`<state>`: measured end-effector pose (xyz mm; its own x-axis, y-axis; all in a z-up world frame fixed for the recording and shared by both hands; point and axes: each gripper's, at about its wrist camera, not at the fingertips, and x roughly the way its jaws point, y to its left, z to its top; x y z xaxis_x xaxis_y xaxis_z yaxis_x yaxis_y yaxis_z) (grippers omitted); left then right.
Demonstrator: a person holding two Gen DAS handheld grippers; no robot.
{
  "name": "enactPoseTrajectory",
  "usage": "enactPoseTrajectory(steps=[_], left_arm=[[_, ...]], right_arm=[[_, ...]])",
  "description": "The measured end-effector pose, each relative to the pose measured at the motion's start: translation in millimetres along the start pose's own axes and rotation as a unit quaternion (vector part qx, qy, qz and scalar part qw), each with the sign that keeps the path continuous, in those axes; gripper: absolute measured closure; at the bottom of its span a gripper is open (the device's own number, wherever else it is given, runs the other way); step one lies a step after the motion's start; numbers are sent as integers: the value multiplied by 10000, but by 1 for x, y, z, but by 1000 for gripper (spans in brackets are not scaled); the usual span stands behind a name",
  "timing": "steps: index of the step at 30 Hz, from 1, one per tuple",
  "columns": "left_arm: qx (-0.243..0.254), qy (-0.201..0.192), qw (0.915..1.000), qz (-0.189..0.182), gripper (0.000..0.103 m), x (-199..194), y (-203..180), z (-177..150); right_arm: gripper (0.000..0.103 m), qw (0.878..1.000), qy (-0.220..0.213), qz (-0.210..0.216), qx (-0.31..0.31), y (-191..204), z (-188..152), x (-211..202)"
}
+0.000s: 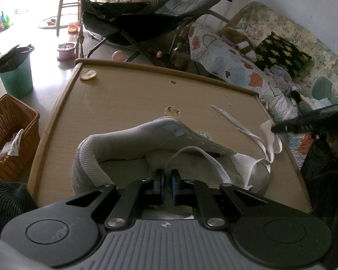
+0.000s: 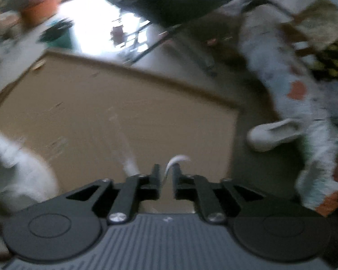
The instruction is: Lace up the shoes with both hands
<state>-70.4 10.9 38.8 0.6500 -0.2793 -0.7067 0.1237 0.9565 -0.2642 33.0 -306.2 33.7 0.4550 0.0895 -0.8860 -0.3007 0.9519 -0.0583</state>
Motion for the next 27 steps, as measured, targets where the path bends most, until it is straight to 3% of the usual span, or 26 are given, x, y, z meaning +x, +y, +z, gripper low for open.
enactPoseTrajectory(steps=[3, 5, 7, 10, 13, 17, 21, 24, 26, 27], left_arm=[[3, -1, 10000, 2, 90, 0, 0, 0], [6, 0, 10000, 7, 90, 0, -1, 0], [9, 0, 10000, 8, 90, 0, 0, 0], [10, 1, 10000, 9, 90, 1, 0, 0], [14, 4, 10000, 11, 90, 1, 0, 0], [15, 5, 10000, 8, 90, 2, 1, 0], [7, 11, 10000, 15, 90, 3, -1, 2], [-8, 17, 10000, 29, 90, 1, -6, 3], [-7, 14, 10000, 29, 90, 1, -7, 3], [-8, 14, 10000, 30, 90, 2, -8, 3]], right_arm=[[69, 9939, 239, 207, -1059, 21, -6, -8], [66, 9763, 372, 149, -2129, 41, -13, -15], [66, 9456, 333, -5, -3236, 60, -23, -22], [65, 8794, 19, -24, -4760, 87, -39, -27], [65, 8268, -31, -43, -5625, 106, -50, -19], [65, 7811, 29, 19, -6244, 125, -62, -1], [65, 7656, -87, -93, -6432, 139, -66, 11], [69, 7694, -13, -215, -6384, 143, -66, 17], [73, 7790, 5, -192, -6268, 141, -63, 18], [85, 7856, 48, -144, -6185, 139, -60, 17]])
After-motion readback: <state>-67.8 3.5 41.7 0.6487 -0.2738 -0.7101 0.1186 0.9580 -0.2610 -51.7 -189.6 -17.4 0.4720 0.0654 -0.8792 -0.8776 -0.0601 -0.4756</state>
